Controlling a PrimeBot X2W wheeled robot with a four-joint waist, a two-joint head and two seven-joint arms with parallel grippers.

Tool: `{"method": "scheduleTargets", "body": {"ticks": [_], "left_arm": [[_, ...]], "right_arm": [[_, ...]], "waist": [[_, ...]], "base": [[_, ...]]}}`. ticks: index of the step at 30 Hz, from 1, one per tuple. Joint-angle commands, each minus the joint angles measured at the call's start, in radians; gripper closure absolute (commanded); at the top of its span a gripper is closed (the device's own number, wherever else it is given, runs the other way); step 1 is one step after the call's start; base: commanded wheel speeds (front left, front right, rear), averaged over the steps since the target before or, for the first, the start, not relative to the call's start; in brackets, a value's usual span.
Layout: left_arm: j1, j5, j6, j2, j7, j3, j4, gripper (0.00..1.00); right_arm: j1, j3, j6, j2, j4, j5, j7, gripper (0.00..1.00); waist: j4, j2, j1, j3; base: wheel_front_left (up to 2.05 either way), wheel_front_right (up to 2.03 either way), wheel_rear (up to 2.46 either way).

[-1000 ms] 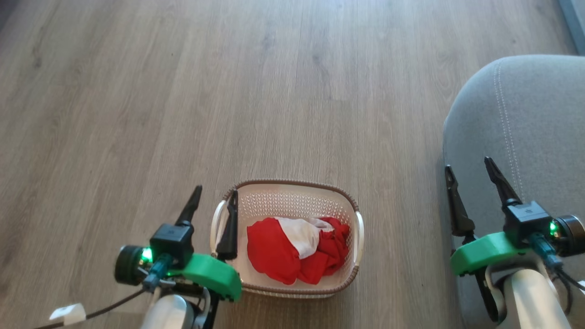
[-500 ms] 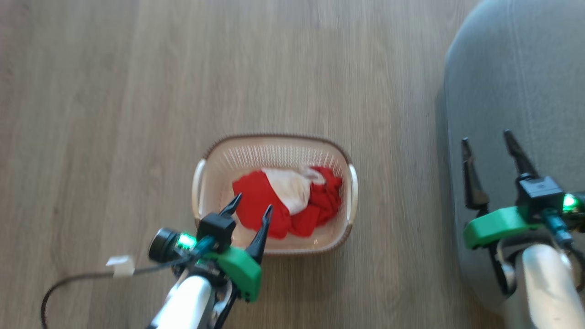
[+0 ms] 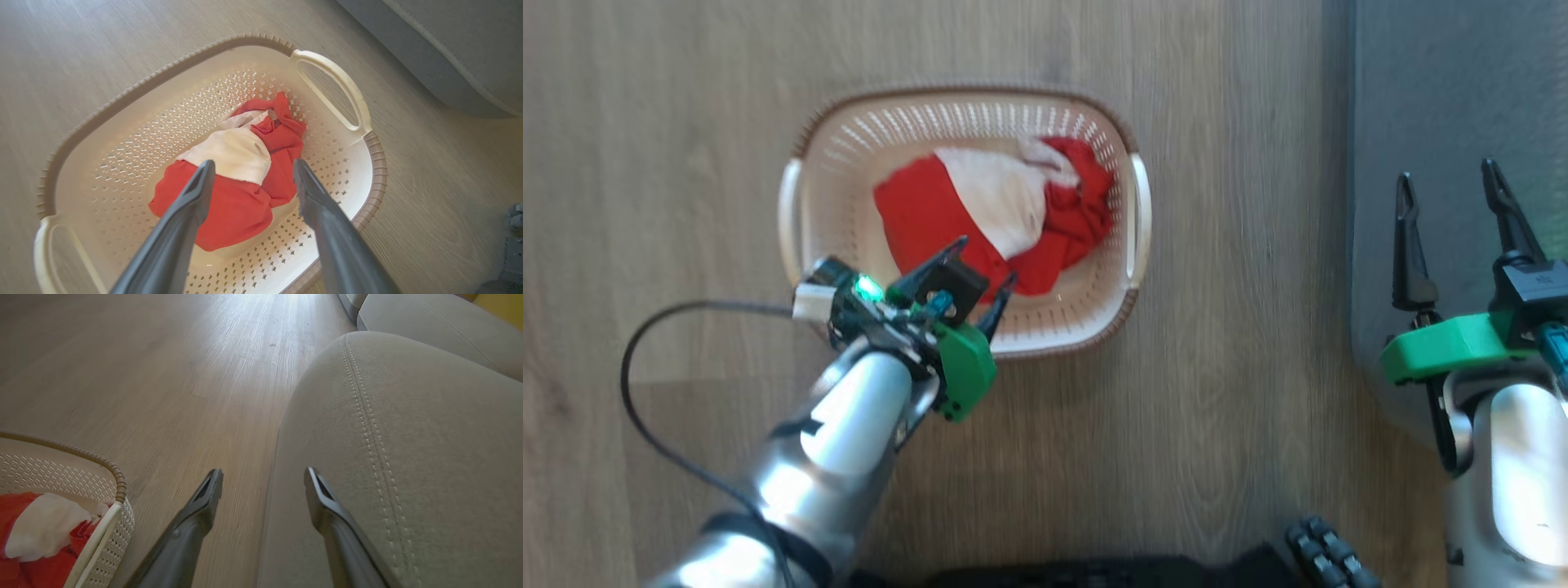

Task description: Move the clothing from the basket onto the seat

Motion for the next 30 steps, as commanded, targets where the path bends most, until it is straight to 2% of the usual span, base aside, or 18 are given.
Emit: {"method": "scheduleTargets", "body": {"ticks": [1,6,13,17,23,30], "left_arm": [[-0.028,0.018,-0.013,0.011,-0.013,0.001,0.039,0.0],[-0.16,0.051,-0.03,0.011,-0.013,-0.036,0.226,0.0],[-0.289,0.083,-0.011,0.031,-0.004,-0.062,0.378,0.0],[-0.335,0.093,-0.006,0.057,0.043,-0.075,0.412,0.0],[-0.383,0.112,0.025,0.101,0.165,-0.097,0.427,0.0],[-0.401,0.102,0.021,0.111,0.228,-0.105,0.429,0.0]], "right_arm": [[0.003,0.027,0.0,0.0,-0.036,0.015,-0.011,0.0],[-0.011,0.046,0.0,0.0,-0.051,0.046,-0.011,0.0],[-0.031,0.071,0.0,0.0,-0.058,0.085,-0.011,0.0],[-0.042,0.089,0.0,0.0,-0.068,0.107,-0.011,0.0],[-0.055,0.092,0.0,0.0,-0.086,0.12,-0.011,0.0],[-0.05,0.104,0.0,0.0,-0.096,0.123,-0.011,0.0]], "waist": [[-0.053,0.0,-0.0003,0.109],[-0.094,0.0,-0.0003,0.186],[-0.145,0.0,-0.0003,0.259],[-0.174,0.0,-0.0003,0.297],[-0.189,0.0,-0.0003,0.346],[-0.187,0.0,-0.0003,0.36]], "base": [[0.0,0.0,0.0],[0.0,0.0,0.0],[0.0,0.0,0.0],[0.0,0.0,0.0],[0.0,0.0,0.0],[0.0,0.0,0.0]]}}
